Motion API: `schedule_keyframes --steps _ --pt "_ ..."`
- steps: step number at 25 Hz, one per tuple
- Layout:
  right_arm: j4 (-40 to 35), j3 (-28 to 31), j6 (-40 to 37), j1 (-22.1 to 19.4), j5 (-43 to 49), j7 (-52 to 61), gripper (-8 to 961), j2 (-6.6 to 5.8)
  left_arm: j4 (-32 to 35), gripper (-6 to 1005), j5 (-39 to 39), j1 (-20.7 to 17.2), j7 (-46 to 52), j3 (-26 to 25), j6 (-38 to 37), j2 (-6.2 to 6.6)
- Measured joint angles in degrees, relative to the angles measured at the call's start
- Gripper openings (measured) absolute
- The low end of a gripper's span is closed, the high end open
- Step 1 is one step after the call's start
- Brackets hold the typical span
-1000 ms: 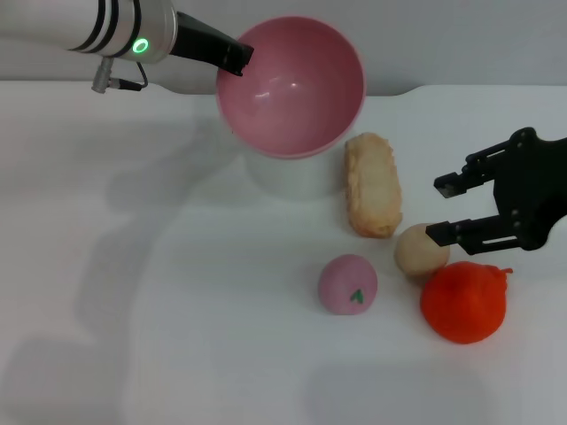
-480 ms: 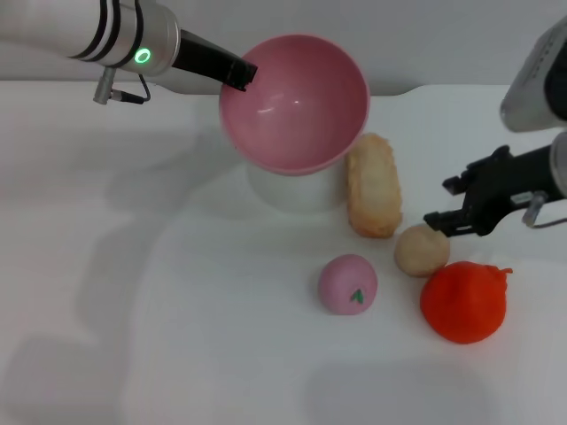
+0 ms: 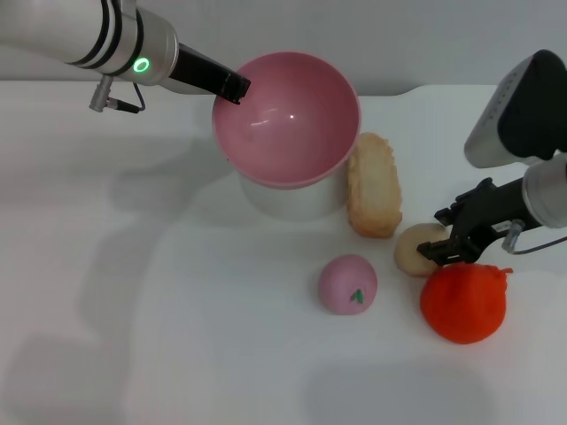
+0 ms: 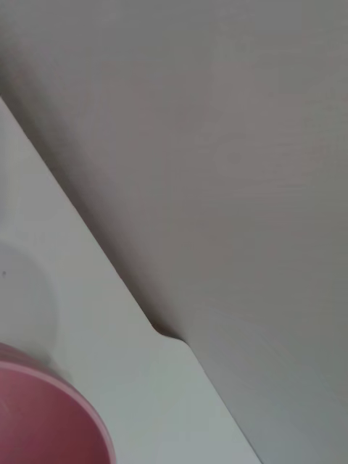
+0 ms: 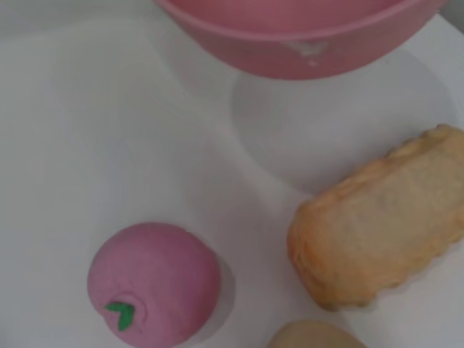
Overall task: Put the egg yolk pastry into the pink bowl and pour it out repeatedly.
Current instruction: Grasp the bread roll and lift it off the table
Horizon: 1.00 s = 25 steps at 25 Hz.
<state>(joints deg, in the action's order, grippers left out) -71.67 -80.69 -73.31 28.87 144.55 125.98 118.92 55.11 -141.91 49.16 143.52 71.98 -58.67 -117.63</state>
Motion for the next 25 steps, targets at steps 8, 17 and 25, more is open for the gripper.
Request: schedule_keyframes --steps 8,17,25 --pt "7.0 -0.5 2.8 3.5 0.1 0.2 529 0.04 0.0 44 0.0 0.0 0.0 0.0 0.0 -0.19" --pt "7.2 -1.9 5.5 3.5 0.1 0.4 421 0.08 0.0 44 0.0 -0.4 0.0 0.0 0.2 -0.23" --pt "6.3 -1.6 5.3 3.6 0.1 0.8 295 0.08 0.0 44 0.0 -0.4 0.0 -0.1 0.3 -0.13"
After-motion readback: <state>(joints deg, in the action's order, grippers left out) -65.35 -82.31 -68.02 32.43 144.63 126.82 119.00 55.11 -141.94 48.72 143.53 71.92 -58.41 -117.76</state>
